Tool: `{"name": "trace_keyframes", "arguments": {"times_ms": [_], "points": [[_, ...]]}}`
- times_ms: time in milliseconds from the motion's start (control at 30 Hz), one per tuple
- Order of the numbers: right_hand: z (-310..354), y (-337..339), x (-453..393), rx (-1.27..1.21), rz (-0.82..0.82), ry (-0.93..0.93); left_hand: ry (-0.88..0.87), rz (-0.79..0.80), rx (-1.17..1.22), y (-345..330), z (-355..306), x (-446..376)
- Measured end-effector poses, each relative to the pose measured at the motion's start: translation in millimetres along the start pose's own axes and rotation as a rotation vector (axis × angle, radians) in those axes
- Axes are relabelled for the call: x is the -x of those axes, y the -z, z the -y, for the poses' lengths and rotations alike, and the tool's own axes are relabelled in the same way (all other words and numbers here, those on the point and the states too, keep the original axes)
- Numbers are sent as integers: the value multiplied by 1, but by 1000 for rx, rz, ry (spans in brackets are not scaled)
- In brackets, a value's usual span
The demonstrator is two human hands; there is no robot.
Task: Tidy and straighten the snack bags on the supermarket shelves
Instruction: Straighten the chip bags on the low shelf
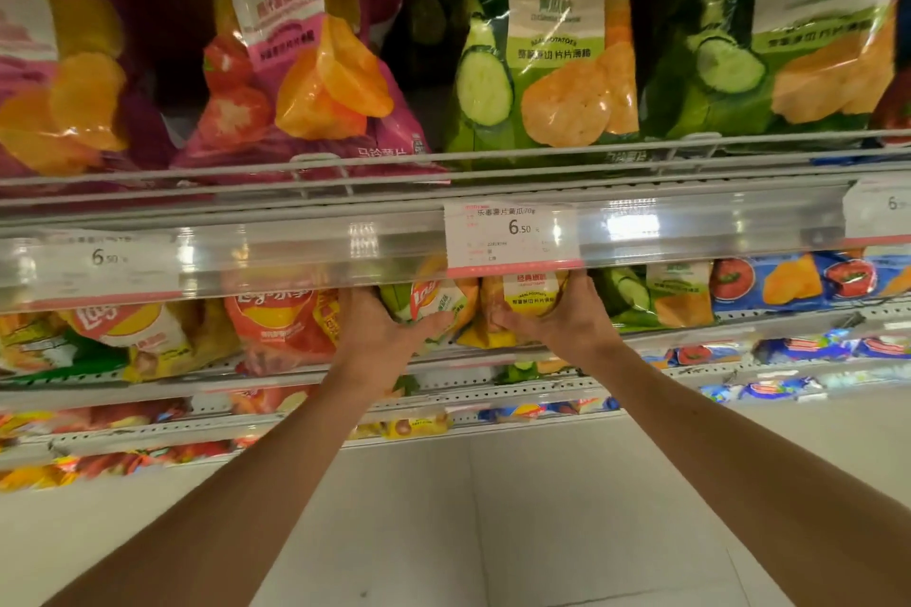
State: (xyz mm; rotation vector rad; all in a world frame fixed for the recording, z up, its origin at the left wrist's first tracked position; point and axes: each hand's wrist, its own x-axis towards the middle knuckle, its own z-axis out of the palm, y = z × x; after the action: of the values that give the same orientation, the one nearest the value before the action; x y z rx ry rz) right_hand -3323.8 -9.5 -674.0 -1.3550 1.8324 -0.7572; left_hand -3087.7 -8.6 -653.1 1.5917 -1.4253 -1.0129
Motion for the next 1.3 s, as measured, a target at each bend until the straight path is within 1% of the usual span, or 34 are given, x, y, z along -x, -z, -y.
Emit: {"name": "trace_keyframes", "arguments": {"times_ms": [67,200,267,333,500,567,733,800,900,1000,1067,1133,1300], "points": [[2,0,-2,7,-4,-13,27,15,-10,5,2,-7],[8,-5,-2,24,-13,-55,61,25,44,9,6,-11],[10,-9,-1,0,-46,-83,111,25,80,10,8,-11],[14,-11,2,-30,-73,-83,147,-2,101,14,8,-11],[26,-10,16,-73,-104,-43,105,-52,78,28,3,-3],[29,-6,25,-96,-108,-35,120,-67,64,32,-3,0],[15,13,57,-162,-97,-76,175,-104,31,31,-20,8],[6,23,74,-196,-98,-91,176,-71,20,27,-26,15],[-10,42,100,-261,-124,-113,193,40,58,17,-28,29],[-27,61,124,-331,-171,-147,227,147,103,1,-30,43],[-37,75,138,-360,-212,-167,203,195,66,-15,-35,49],[-50,86,149,-396,-254,-190,174,226,40,-32,-43,46],[-83,105,169,-390,-252,-224,254,227,19,-65,-63,20]]}}
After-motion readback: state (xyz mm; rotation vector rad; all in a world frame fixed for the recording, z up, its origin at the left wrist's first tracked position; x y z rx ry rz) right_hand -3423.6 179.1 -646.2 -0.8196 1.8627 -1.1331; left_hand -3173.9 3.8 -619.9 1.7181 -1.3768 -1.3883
